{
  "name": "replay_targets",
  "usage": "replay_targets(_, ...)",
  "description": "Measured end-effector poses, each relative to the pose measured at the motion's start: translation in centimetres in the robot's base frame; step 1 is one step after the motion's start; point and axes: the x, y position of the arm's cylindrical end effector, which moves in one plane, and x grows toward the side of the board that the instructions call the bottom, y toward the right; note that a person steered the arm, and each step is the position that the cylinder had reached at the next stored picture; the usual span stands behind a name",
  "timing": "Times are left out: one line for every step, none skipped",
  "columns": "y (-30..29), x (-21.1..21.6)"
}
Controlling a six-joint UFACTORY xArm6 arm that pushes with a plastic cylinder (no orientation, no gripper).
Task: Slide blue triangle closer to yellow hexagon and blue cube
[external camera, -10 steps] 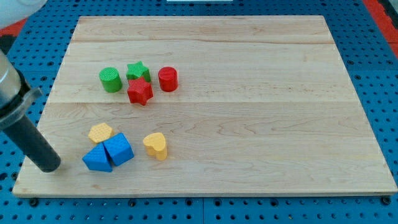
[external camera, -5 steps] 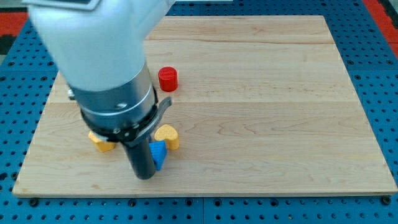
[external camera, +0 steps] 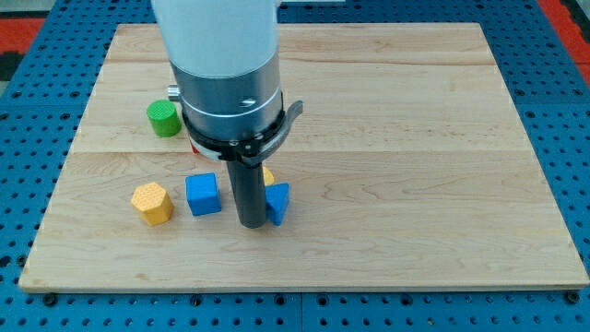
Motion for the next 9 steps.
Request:
replay_targets(2.2,0.2)
replay_targets(2.9,0.2)
replay_targets(4.4,0.5)
replay_targets(11.9,0.7)
replay_targets(13.4,0.0)
replay_targets(6.6,-1.5)
replay_targets(4.3,-3.6)
replay_targets(4.3,-4.2)
replay_targets(3.5,-4.2)
